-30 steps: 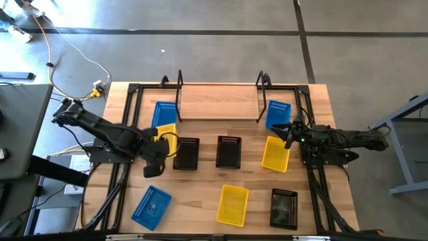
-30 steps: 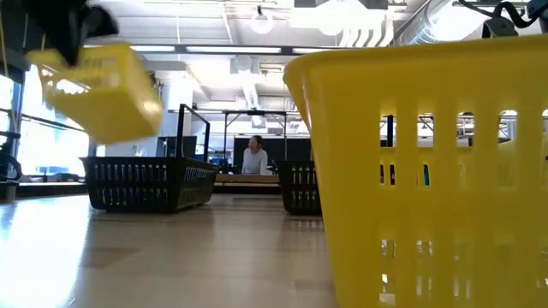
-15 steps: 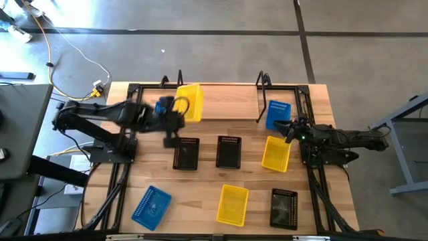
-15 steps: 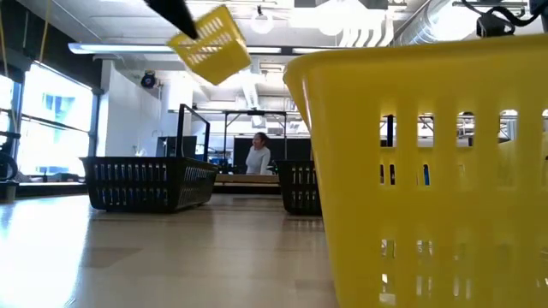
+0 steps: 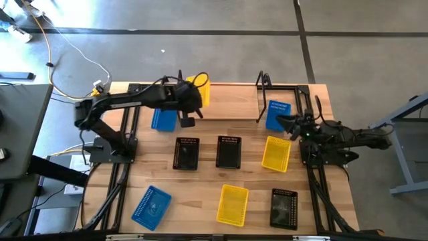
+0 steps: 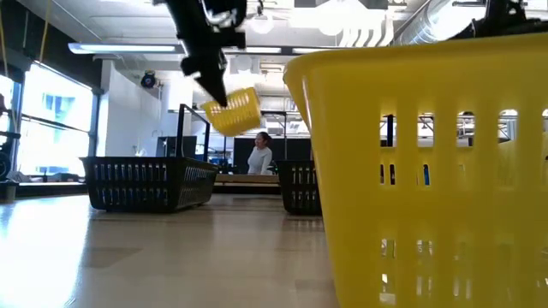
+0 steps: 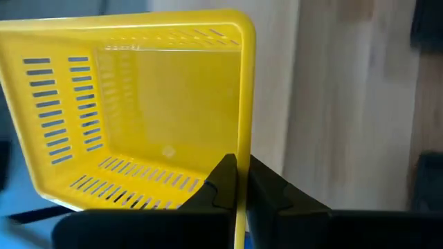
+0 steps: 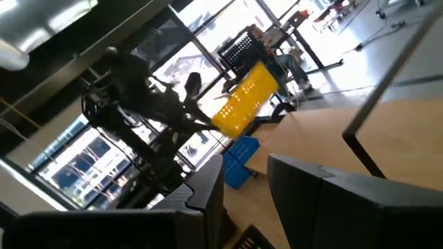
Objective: Stack baskets on shelf by color
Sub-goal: Put the top left yellow basket on the shelf, then put the top right black basket on the shelf
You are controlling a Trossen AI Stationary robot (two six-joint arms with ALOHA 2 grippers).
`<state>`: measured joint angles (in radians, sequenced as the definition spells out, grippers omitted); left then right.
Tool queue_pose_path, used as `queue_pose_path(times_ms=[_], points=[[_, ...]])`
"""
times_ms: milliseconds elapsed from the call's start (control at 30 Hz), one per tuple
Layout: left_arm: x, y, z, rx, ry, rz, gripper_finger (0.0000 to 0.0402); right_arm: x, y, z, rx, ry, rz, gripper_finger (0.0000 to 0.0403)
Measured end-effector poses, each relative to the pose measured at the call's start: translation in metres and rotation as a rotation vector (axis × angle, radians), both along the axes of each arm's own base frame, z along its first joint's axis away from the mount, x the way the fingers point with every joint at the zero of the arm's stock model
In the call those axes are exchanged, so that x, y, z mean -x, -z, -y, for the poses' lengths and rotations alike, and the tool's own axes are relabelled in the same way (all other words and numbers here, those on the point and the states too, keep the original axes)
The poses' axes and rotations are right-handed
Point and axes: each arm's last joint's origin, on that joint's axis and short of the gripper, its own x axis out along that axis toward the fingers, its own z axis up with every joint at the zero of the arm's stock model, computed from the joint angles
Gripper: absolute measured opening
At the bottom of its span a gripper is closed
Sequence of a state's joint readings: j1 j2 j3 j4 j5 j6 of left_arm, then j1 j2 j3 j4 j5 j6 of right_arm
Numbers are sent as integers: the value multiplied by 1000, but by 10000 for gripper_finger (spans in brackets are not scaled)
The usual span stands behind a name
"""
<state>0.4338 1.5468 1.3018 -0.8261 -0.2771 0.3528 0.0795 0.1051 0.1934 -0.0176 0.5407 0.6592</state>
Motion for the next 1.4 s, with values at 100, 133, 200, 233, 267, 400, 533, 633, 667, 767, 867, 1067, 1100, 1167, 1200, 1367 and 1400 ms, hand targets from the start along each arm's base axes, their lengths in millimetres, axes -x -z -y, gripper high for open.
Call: queue_pose_path(times_ms=[100,133,200,233,267,400,533,633,667,767,867,1067,1100,1167,1200,1367,1400], points=[[-8,18,-7,40,14,-52,1,-4,-15,0,62,3,-53,97],[-10,24,-9,47,16,-72,1,-6,-19,-1,77,3,-82,97],[-13,33,-11,60,26,-111,1,-10,-26,-1,93,-1,-157,97],[-14,37,-12,66,30,-131,1,-13,-30,-1,95,-2,-195,97],[-15,41,-13,74,30,-147,1,-15,-33,-1,94,-5,-229,97],[-17,53,-14,101,30,-201,1,-27,-47,-3,97,-40,-343,97],[-17,56,-15,86,20,-226,4,-43,-57,-6,96,-106,-437,97],[-17,55,-15,69,11,-238,17,-58,-58,-9,88,-178,-493,97],[-16,56,-15,71,12,-243,22,-63,-58,-10,83,-204,-508,97],[-15,56,-14,77,26,-267,36,-78,-53,-14,74,-294,-569,97],[-13,56,-14,83,35,-287,50,-94,-48,-17,79,-378,-626,97],[-13,54,-13,89,29,-291,82,-127,-45,-23,153,-527,-661,97],[-13,51,-13,90,29,-291,88,-133,-46,-25,174,-560,-661,97],[-16,44,-11,88,34,-287,98,-144,-45,-28,210,-616,-688,97],[-16,41,-10,90,31,-286,102,-150,-44,-31,227,-637,-703,97],[-21,18,-4,139,20,-248,114,-176,-36,-45,285,-706,-768,97],[-22,13,-3,149,22,-242,115,-180,-34,-48,295,-719,-783,97]])
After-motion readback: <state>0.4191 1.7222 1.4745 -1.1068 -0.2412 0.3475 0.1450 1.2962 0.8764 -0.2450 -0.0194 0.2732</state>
